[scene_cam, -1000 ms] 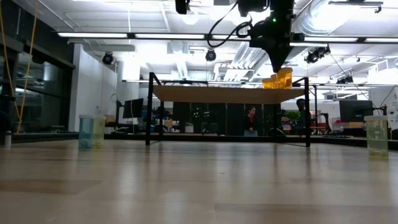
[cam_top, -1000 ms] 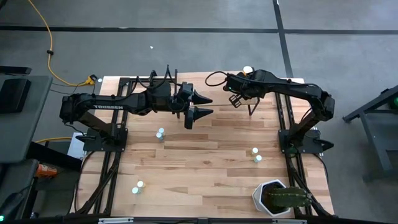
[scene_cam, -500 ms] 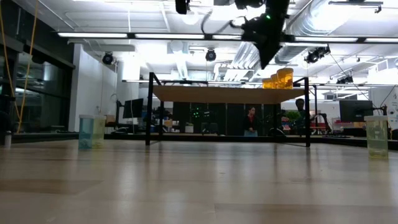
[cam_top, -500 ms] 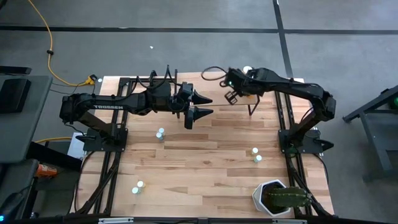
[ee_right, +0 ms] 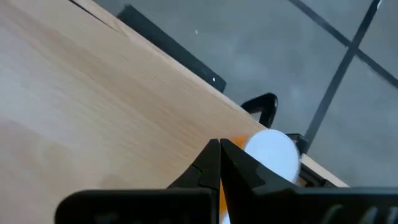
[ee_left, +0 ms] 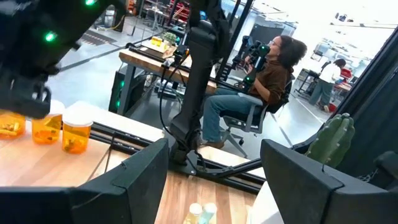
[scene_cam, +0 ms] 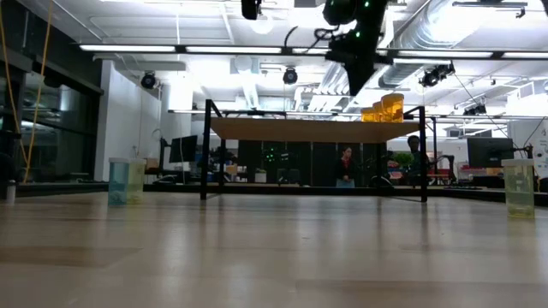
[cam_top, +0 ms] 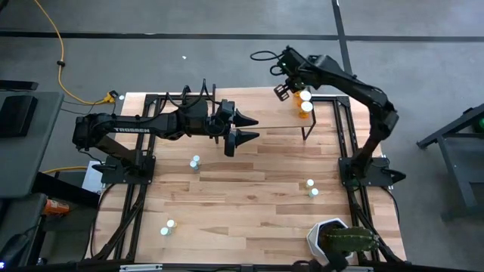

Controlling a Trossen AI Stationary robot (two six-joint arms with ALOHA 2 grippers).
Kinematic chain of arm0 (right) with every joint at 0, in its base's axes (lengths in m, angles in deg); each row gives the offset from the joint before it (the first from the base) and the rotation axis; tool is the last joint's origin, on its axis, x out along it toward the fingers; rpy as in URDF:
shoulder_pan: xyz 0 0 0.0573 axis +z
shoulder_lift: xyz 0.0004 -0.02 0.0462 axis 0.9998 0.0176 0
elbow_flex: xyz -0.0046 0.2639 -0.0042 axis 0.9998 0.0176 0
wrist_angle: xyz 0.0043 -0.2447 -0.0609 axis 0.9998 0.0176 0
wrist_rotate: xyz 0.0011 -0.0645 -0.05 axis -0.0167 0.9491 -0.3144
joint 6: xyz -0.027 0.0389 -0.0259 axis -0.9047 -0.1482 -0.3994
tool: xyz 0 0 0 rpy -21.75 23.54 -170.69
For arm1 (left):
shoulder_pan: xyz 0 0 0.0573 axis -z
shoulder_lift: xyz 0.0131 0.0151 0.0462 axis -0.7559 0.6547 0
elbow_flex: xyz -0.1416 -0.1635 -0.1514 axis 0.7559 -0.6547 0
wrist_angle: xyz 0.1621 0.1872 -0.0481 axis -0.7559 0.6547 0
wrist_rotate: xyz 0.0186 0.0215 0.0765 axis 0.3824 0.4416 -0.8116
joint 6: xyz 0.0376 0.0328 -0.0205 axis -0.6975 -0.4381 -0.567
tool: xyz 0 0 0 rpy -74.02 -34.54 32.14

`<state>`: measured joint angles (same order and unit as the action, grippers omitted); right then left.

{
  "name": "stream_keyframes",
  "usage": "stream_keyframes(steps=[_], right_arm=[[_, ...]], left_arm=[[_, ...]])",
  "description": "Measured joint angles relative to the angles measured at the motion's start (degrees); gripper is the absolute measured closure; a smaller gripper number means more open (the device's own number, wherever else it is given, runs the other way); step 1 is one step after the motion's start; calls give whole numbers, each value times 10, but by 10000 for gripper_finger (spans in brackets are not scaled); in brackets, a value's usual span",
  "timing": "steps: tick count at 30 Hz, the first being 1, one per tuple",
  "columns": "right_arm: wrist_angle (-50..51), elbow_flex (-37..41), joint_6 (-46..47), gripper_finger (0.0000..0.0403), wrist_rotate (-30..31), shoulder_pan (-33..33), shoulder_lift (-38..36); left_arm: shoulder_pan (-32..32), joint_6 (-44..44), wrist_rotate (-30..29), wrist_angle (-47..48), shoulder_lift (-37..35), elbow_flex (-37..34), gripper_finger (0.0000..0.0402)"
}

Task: Pick and place medicine bottles onto shelf by color
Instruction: Adjust the orange pill bottle on the shelf

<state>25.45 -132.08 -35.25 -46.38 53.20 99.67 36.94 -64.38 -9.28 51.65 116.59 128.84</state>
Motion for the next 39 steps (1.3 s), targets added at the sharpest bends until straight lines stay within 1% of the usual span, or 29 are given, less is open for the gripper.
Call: stream_keyframes(steps=[1, 5, 9, 13, 16, 22, 28, 34, 39], right_arm=[[0, 1, 0, 403, -7, -4, 7], [1, 1, 1, 403, -3, -14, 30], [-15, 1, 0, 403, -8, -18, 33], [-8, 1, 0, 403, 25, -21, 33], [4, 1, 0, 403, 22, -25, 33], [20, 1, 1, 403, 47, -25, 33], [20, 1, 5, 403, 50, -25, 33], [34, 1, 18, 403, 80, -24, 33], [34, 0, 23, 403, 62, -24, 26]], left_arm=[[0, 0, 0, 0, 0, 0, 159], [0, -1, -1, 0, 0, 0, 159], [0, -1, -2, 0, 0, 0, 159], [0, -1, -3, 0, 0, 0, 159], [0, -1, -3, 0, 0, 0, 159], [0, -1, -3, 0, 0, 0, 159], [0, -1, -3, 0, 0, 0, 159], [-6, -21, -3, 0, 0, 0, 159], [-17, -16, -1, 4, 0, 0, 159]])
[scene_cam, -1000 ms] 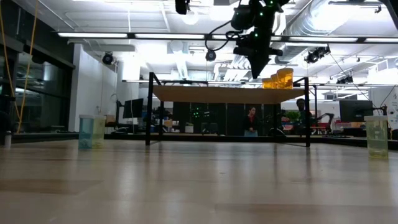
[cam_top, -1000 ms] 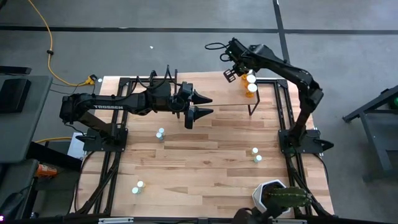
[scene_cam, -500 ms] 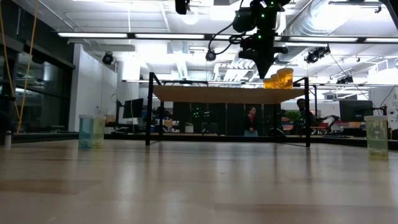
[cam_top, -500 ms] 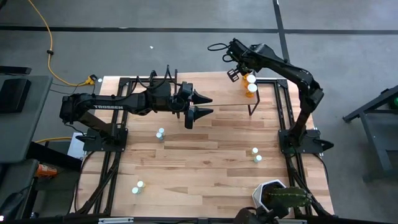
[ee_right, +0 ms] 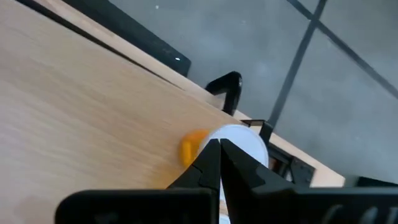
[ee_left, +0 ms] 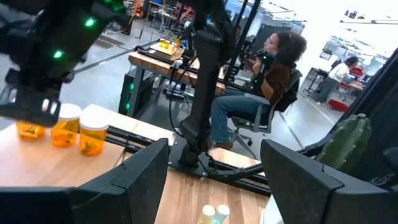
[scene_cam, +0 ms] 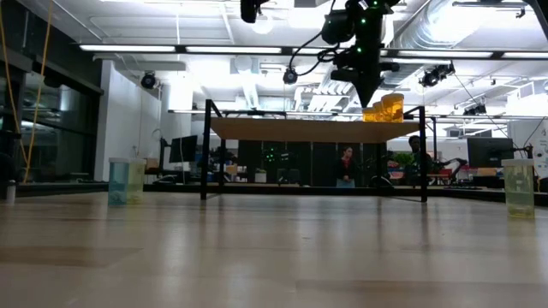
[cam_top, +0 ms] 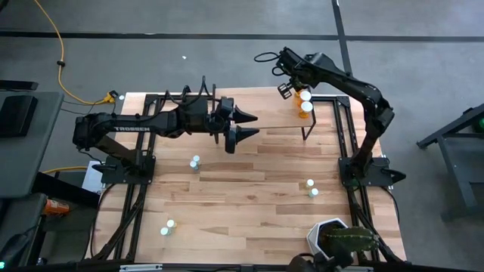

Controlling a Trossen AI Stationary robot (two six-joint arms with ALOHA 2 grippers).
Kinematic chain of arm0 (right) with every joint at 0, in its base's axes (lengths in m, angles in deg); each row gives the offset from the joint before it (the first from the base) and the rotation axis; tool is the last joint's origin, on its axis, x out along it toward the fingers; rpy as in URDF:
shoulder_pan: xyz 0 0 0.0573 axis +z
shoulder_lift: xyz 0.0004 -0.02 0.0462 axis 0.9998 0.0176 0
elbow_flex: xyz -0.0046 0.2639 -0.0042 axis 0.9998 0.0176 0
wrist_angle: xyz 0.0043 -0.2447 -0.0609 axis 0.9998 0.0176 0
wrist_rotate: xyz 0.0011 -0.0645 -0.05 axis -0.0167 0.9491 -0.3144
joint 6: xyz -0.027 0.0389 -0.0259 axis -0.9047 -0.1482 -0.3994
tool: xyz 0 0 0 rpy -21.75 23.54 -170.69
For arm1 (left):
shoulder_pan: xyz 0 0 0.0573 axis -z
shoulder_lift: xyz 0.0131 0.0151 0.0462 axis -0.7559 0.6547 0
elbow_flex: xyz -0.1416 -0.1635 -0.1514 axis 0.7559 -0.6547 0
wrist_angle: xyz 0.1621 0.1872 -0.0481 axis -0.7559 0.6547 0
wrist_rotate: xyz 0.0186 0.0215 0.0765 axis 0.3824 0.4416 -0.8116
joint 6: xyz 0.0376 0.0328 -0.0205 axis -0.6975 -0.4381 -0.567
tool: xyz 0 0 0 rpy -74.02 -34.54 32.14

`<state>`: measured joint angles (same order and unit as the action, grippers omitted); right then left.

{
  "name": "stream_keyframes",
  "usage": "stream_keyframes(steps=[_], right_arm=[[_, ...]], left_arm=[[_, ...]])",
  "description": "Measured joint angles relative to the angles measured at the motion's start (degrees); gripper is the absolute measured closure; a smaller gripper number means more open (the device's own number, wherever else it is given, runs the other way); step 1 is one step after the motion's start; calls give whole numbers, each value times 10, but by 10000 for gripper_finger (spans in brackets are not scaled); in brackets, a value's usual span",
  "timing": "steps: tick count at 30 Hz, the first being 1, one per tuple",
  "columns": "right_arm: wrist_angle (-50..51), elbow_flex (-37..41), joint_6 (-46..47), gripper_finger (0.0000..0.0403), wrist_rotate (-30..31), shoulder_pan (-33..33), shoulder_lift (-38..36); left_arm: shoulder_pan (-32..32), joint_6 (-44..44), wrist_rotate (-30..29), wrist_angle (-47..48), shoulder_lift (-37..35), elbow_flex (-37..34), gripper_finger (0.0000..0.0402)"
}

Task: Pick and place medicine bottles onto shelf by color
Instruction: Adjust the orange pill bottle on the shelf, then put the middle right yellow pill bottle on the shelf

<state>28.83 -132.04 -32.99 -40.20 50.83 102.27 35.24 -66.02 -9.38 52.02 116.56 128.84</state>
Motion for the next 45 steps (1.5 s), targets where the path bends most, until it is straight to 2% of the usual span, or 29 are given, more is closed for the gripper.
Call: stream_keyframes(steps=[6, 10, 13, 14, 16, 19, 22, 26, 31, 40, 42, 45], right_arm=[[-81, 1, -11, 403, -43, 20, -53], [-175, 31, -59, 403, -148, 50, -113], [-290, 108, -76, 403, -253, 88, -169], [-339, 146, -75, 403, -282, 103, -191], [-440, 232, -55, 403, -321, 138, -237], [-592, 359, -2, 403, -329, 203, -296], [-718, 453, 27, 403, -309, 269, -336], [-800, 517, 43, 403, -261, 333, -355], [-806, 517, 32, 403, -223, 374, -352], [-792, 480, 18, 402, -219, 378, -351], [-745, 454, 12, 397, -219, 378, -351], [-603, 393, 8, 368, -219, 378, -349]], left_arm=[[-34, -25, 9, 84, -58, 0, 159], [-58, -58, 0, 196, -136, 0, 159], [-61, -75, -7, 268, -195, -1, 159], [-58, -77, -8, 267, -215, -11, 159], [-46, -74, -7, 236, -264, -54, 159], [-24, -51, -9, 141, -341, -151, 159], [-1, -25, -9, 15, -414, -258, 159], [22, 1, -10, -104, -473, -369, 159], [26, -6, -40, -122, -497, -421, 159], [27, -15, -52, -123, -491, -422, 159], [27, -15, -52, -123, -488, -416, 159], [27, -16, -52, -123, -478, -405, 159]])
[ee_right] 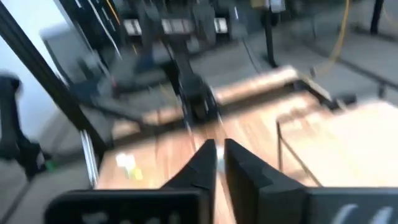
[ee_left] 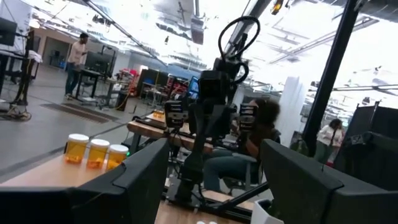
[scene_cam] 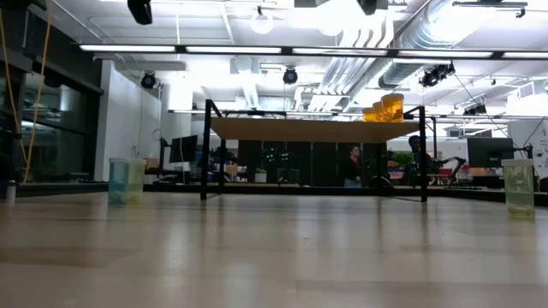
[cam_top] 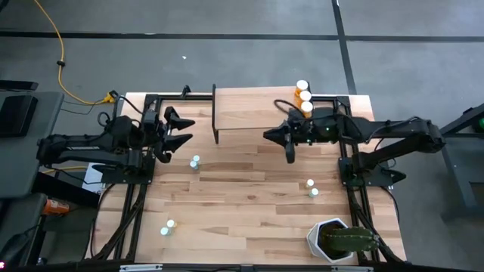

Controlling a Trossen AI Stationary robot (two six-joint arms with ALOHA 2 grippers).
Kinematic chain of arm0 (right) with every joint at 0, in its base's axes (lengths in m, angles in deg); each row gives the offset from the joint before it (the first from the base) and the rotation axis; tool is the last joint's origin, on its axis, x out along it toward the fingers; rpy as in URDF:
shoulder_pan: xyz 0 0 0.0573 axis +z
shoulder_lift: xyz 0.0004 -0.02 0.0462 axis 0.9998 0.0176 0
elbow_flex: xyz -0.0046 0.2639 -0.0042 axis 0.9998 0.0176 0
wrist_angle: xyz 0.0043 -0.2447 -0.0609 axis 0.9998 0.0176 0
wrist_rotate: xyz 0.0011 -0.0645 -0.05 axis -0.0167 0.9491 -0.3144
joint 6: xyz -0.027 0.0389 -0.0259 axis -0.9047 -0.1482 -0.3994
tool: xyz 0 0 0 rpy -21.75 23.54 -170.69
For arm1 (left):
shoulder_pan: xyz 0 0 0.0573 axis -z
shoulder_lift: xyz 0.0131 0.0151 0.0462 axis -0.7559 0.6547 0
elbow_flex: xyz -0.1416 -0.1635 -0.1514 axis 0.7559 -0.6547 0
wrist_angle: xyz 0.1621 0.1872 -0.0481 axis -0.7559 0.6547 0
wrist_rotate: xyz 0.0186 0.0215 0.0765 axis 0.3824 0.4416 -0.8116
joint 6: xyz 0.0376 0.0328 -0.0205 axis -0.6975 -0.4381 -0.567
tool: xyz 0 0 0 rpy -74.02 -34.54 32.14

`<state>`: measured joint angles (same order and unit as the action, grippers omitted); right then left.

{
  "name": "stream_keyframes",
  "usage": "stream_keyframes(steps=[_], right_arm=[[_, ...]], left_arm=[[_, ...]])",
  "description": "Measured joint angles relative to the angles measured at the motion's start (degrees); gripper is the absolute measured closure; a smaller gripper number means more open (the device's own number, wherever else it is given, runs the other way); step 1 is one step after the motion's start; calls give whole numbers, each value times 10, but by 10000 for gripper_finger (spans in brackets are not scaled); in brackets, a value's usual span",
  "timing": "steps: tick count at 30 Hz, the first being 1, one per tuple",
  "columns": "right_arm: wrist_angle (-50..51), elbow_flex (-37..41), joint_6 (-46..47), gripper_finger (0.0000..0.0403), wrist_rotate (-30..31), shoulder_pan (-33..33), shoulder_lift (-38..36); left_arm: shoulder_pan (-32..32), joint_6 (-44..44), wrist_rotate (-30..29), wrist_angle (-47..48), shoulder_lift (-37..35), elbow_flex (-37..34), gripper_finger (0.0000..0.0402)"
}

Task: Pick and place medicine bottles onto shelf by color
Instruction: Put the middle right yellow pill bottle on the shelf

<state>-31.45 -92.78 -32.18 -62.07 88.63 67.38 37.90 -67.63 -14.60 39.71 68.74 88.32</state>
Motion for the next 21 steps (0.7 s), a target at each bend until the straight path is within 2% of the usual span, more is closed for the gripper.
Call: stream_keyframes(steps=[5, 11, 14, 16, 21], right_arm=[[251, -81, 57, 270, 1, 14, 14], [469, -75, 217, 151, 1, 72, 17], [579, -47, 352, 126, 10, 110, 17], [611, -21, 452, 121, 3, 135, 17], [583, 67, 620, 119, -36, 173, 17]], left_arm=[[0, -14, 0, 1, 18, 5, 159], [0, -14, 0, 2, 39, 5, 159], [0, -14, 0, 2, 44, 5, 159], [0, -14, 0, 2, 44, 5, 159], [0, -14, -3, 2, 42, 5, 159]])
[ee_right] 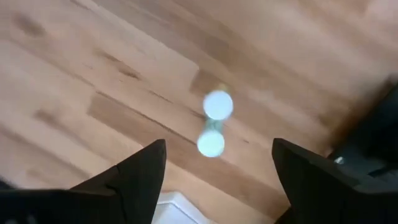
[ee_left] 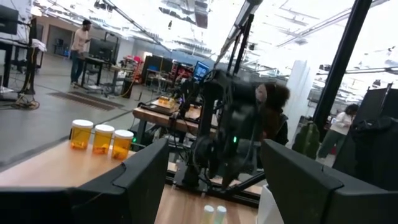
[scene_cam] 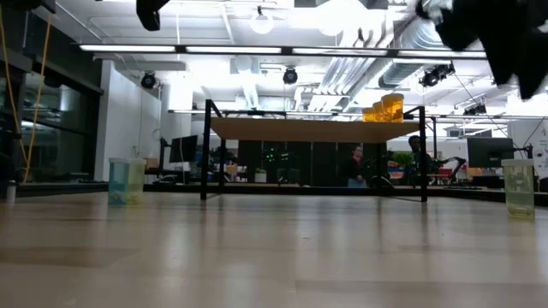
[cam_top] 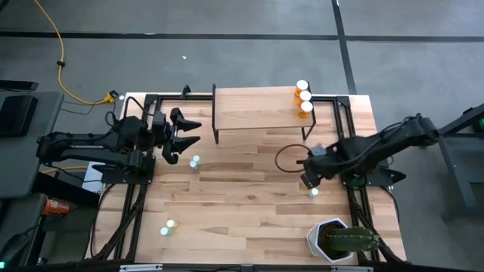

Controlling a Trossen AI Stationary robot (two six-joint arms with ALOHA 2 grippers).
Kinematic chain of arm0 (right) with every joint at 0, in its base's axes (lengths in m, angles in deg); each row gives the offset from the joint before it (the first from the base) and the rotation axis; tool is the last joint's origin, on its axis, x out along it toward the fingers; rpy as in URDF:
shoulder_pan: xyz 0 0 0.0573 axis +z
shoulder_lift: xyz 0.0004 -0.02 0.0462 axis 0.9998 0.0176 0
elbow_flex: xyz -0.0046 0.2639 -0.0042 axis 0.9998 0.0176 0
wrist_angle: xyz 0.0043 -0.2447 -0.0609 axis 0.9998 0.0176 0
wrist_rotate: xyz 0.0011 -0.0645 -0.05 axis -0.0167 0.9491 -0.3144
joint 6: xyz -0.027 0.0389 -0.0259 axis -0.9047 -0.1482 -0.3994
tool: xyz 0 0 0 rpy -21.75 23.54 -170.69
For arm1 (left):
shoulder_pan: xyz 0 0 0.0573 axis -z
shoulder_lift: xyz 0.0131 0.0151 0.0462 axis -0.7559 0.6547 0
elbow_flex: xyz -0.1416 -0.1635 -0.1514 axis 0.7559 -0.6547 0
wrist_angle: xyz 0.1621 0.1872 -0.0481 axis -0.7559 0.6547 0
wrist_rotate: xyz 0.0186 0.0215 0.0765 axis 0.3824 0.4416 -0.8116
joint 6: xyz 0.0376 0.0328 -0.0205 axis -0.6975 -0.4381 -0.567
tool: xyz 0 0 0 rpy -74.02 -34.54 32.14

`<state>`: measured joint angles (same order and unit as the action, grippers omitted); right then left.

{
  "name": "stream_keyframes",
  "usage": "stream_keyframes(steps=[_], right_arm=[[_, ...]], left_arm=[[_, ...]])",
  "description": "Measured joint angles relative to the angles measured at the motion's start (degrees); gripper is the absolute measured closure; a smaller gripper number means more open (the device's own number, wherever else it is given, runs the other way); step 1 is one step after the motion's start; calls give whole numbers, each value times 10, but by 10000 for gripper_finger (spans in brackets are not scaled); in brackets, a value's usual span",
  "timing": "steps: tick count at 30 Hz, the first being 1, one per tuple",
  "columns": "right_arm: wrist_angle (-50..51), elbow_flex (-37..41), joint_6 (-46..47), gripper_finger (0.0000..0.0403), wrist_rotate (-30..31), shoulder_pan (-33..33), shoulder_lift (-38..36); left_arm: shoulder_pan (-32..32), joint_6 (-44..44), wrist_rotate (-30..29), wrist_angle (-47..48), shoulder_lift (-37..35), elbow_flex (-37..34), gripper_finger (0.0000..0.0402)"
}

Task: Pick and place medicine bottles onto shelf by color
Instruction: Put the middle right yellow pill bottle on the shelf

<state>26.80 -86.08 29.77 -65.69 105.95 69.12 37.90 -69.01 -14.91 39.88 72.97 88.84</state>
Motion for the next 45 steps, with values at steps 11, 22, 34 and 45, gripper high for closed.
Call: stream_keyframes(steps=[11, 22, 34, 45], right_arm=[[-136, 124, 101, 122, -11, 3, 0], [-173, 134, 102, 151, -17, 3, 46], [-196, 133, 107, 155, -9, -6, 117], [-188, 133, 104, 216, -11, -23, 118]], left_arm=[[0, -5, -12, -1, 0, 0, 159], [0, -5, -21, -1, 0, 0, 159], [0, -1, -25, -2, 0, 0, 159], [0, 0, -25, -2, 0, 0, 159]])
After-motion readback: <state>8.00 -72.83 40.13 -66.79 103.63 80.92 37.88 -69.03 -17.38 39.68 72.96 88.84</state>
